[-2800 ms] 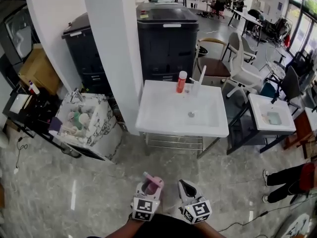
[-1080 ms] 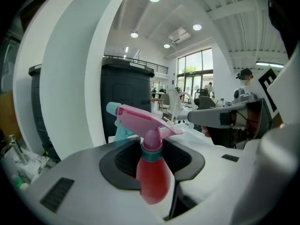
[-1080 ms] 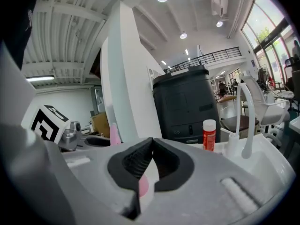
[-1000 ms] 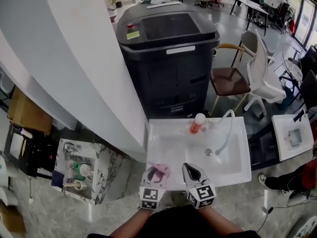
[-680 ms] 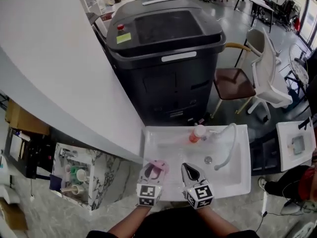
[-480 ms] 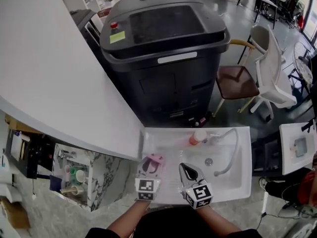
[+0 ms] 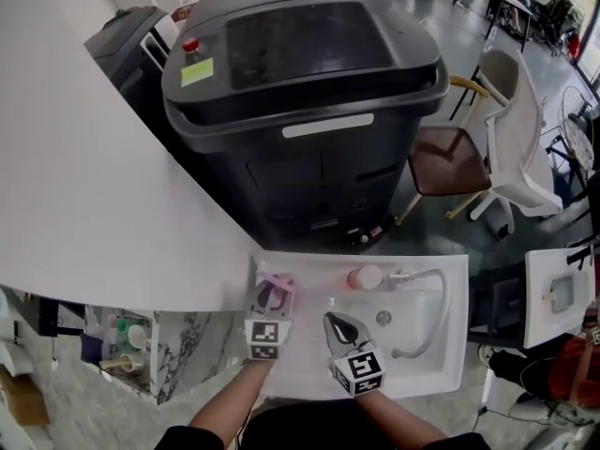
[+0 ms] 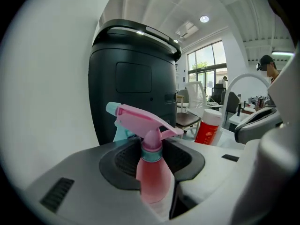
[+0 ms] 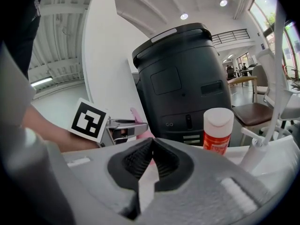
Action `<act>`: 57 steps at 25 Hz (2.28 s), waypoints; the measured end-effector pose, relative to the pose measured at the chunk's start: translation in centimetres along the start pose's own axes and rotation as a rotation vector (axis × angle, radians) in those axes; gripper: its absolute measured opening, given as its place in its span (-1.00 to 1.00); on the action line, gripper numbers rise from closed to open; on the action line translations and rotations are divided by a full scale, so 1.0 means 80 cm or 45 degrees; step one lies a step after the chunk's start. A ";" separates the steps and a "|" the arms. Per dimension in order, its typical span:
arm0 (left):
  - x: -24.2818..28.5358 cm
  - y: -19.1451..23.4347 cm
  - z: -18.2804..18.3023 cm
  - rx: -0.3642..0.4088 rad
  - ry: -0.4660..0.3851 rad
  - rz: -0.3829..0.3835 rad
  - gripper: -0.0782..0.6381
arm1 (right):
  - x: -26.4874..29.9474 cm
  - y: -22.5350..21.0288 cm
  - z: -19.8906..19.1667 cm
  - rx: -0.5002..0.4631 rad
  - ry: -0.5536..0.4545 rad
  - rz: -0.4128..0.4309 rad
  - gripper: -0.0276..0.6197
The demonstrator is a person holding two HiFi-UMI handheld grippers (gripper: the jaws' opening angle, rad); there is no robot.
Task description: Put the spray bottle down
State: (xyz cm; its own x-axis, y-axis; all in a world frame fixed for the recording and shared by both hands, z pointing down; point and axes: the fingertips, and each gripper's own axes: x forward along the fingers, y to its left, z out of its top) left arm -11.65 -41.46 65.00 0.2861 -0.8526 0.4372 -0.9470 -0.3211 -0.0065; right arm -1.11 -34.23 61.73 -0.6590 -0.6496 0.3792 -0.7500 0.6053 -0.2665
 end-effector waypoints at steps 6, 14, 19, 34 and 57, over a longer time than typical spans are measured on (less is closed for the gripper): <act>0.038 0.023 -0.017 -0.042 0.014 0.041 -0.35 | 0.018 -0.020 -0.001 -0.031 -0.024 -0.038 -0.92; 0.056 0.026 -0.018 -0.074 -0.088 0.072 -0.35 | 0.029 -0.035 -0.013 0.001 0.004 -0.029 -0.92; 0.067 0.026 -0.022 -0.036 -0.154 0.076 -0.34 | 0.027 -0.041 -0.025 -0.003 0.033 -0.036 -0.92; 0.062 -0.002 -0.035 0.080 -0.072 0.011 -0.15 | 0.024 -0.040 -0.023 -0.006 -0.002 -0.024 -0.92; 0.010 0.006 -0.050 -0.131 0.010 0.040 0.12 | -0.028 -0.008 -0.044 -0.014 -0.002 0.043 -0.92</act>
State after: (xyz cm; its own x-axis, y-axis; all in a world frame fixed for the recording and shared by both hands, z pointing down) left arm -12.42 -40.64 68.98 0.2555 -0.8581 0.4453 -0.9655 -0.2503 0.0717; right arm 1.06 -31.57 64.16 -0.6843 -0.6290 0.3689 -0.7264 0.6324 -0.2691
